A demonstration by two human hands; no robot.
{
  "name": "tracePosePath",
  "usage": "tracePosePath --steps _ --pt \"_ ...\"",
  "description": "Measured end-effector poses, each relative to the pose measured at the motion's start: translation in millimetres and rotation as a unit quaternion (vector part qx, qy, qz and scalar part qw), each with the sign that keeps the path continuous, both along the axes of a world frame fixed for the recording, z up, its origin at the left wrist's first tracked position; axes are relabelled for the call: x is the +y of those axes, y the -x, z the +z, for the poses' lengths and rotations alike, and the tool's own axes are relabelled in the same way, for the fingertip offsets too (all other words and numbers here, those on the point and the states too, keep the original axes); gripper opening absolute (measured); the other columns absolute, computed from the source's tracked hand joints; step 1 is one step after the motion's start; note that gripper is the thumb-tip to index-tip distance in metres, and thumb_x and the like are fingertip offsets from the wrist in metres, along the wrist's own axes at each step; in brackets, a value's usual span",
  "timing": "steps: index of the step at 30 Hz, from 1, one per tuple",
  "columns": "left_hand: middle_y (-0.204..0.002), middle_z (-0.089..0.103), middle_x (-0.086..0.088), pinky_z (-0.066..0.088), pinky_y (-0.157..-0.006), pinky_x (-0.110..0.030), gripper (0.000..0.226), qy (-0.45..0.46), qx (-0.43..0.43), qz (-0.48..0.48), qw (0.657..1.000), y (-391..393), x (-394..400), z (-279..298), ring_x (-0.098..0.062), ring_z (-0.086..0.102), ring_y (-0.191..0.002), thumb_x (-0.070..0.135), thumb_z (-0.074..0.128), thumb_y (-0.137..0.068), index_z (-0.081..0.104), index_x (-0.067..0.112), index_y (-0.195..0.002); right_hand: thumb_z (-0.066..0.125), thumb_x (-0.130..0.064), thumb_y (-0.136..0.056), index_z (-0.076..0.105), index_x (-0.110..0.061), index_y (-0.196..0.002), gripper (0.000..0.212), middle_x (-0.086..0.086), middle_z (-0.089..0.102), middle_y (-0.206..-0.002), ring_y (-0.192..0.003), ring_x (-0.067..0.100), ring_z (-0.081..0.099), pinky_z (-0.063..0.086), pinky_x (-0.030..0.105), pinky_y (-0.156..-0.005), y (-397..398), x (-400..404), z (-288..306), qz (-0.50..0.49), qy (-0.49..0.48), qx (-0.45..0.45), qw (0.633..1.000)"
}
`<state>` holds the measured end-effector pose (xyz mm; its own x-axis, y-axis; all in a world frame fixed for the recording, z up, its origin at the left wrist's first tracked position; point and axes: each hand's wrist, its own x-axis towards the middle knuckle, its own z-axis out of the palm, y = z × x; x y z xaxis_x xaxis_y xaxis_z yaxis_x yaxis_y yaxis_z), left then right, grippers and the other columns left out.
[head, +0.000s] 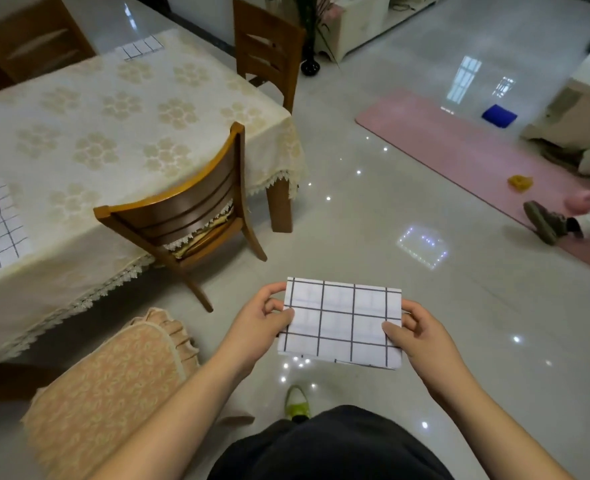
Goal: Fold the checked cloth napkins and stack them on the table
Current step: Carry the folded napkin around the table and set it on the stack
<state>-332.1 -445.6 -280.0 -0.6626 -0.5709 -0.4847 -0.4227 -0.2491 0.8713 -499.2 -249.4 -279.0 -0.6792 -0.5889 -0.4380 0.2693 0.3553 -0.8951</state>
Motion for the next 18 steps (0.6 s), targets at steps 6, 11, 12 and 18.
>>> tracePosePath --steps 6,11,12,18 --pt "-0.092 0.073 -0.007 0.054 -0.092 -0.04 0.043 -0.008 0.012 0.013 1.0 54.3 -43.0 5.5 -0.021 0.072 -0.09 0.012 0.061 -0.093 0.051 0.03 -0.13 0.057 0.001 -0.093 0.061 -0.02 -0.115 0.03 -0.004 0.076 -0.097 -0.088 0.015 0.072 0.057 0.022 -0.069 54.5 -44.7 8.4 0.0 0.001 0.024 1.0" --pt "-0.096 0.073 -0.01 0.054 -0.09 -0.039 0.041 -0.022 -0.006 0.015 1.0 113.2 -69.0 -2.2 -0.022 0.071 -0.093 0.012 0.061 -0.093 0.052 0.031 -0.128 0.057 -0.001 -0.093 0.061 -0.023 -0.114 0.031 -0.002 0.075 -0.098 -0.089 0.016 0.072 0.058 0.029 -0.075 115.5 -72.8 1.3 0.009 -0.01 0.025 1.0" --pt "-0.095 0.073 -0.01 0.054 -0.089 -0.037 0.041 -0.024 -0.006 0.019 1.0 127.3 -74.5 -3.7 -0.023 0.071 -0.093 0.012 0.061 -0.093 0.052 0.031 -0.128 0.057 -0.001 -0.093 0.061 -0.022 -0.115 0.031 -0.002 0.075 -0.098 -0.089 0.016 0.072 0.058 0.028 -0.074 130.1 -79.4 -2.2 0.011 -0.01 0.021 1.0" --pt "-0.091 0.072 -0.012 0.053 -0.094 -0.042 0.042 -0.013 -0.019 0.04 0.999 216.8 -111.7 2.0 -0.025 0.071 -0.093 0.009 0.061 -0.093 0.053 0.029 -0.129 0.058 0.001 -0.093 0.06 -0.015 -0.119 0.031 0.001 0.076 -0.095 -0.084 0.014 0.072 0.055 0.02 -0.066 226.1 -124.4 -11.9 0.023 -0.01 0.0 1.0"
